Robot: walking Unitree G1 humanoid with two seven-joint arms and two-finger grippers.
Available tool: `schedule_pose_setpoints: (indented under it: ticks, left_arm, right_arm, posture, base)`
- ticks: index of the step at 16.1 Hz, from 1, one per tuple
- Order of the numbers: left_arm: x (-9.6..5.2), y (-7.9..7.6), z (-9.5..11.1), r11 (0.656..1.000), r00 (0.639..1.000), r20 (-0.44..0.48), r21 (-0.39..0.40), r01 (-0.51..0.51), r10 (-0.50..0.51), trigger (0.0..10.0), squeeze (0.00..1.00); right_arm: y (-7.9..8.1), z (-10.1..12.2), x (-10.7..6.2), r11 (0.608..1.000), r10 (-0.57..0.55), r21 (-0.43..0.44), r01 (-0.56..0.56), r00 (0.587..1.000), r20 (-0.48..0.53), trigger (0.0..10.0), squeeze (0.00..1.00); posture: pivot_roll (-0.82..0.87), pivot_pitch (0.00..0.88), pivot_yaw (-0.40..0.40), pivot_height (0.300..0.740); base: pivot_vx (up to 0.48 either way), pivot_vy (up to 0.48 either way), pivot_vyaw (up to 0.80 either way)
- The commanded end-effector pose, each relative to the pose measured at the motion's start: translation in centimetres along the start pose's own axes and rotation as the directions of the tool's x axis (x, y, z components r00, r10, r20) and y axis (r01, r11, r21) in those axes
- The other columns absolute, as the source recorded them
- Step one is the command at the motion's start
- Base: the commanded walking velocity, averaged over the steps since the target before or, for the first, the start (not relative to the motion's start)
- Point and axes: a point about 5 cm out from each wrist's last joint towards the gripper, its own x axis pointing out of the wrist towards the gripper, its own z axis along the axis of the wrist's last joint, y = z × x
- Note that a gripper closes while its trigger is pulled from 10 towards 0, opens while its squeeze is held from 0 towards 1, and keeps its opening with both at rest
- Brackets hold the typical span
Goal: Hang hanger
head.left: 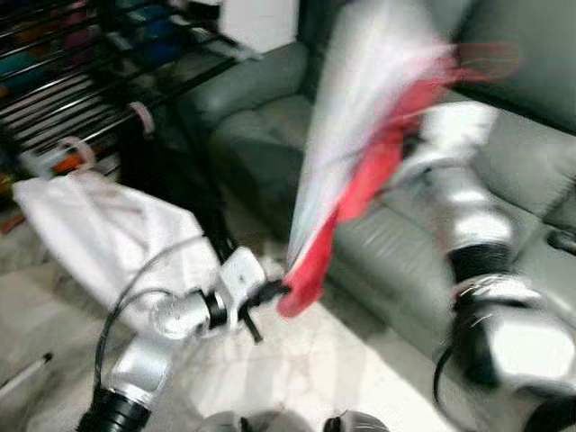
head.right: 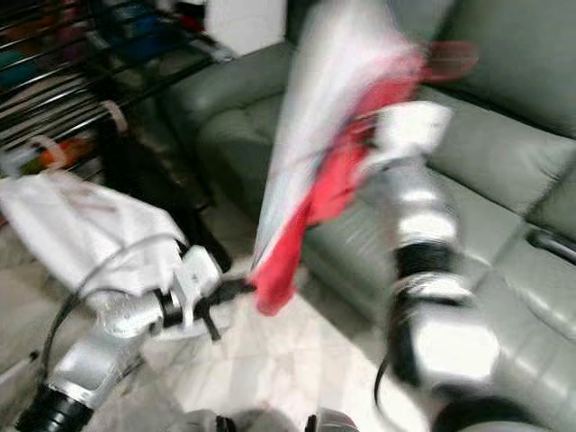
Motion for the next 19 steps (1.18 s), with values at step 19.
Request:
schedule_pose_setpoints:
  ticks: [19]
  left_arm:
    - [0.8,-1.0,0.3,0.996,0.996,-0.003,0.013,0.087,-0.087,10.0,0.00]
  right_arm:
    - [-10.0,0.5,-4.9,0.772,-0.635,0.160,0.615,0.762,0.130,10.0,0.00]
  posture:
    - [-0.03,0.000,0.006,0.740]
  base:
    - [0.000,0.000,0.00]
